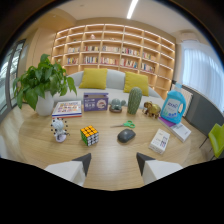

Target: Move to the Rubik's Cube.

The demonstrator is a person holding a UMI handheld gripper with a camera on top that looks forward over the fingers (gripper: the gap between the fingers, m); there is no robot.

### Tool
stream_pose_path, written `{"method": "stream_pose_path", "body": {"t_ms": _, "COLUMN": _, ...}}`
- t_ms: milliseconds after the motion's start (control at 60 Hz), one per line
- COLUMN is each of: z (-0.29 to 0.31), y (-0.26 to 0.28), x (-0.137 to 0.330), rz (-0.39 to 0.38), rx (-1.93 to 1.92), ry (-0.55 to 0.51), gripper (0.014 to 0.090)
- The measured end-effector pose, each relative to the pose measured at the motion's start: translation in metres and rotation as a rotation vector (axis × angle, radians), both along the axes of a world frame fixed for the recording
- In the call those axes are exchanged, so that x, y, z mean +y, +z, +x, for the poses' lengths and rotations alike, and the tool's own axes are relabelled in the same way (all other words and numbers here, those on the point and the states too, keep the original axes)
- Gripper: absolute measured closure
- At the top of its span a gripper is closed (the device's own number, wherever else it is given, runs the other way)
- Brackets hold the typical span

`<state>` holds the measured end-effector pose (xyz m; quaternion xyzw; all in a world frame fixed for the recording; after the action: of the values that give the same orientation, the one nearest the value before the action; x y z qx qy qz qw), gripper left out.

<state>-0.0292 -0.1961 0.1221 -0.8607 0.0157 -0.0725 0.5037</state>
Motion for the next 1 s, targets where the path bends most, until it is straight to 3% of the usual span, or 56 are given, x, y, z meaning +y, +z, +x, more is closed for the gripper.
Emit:
{"method": "stream_pose_path", "body": {"t_ms": 367, "z": -0.028, "y": -0.012, "x": -0.018, "rz": -0.021, "rx": 0.026, "ry": 0.02, "gripper": 0.0186}}
{"method": "stream_pose_path", "body": {"t_ms": 383, "z": -0.03, "y": -0.013, "x": -0.016, "rz": -0.025, "rx": 0.028, "ry": 0.023, "gripper": 0.015}}
{"method": "stream_pose_path", "body": {"t_ms": 400, "z": -0.034, "y": -0.017, "x": -0.015, "rz": -0.027, "rx": 0.03, "ry": 0.025, "gripper": 0.0185}}
{"method": "stream_pose_path", "body": {"t_ms": 1000, "z": -0.064, "y": -0.08, "x": 0.088, "rz": -0.077, "rx": 0.06, "ry": 0.047, "gripper": 0.0186}}
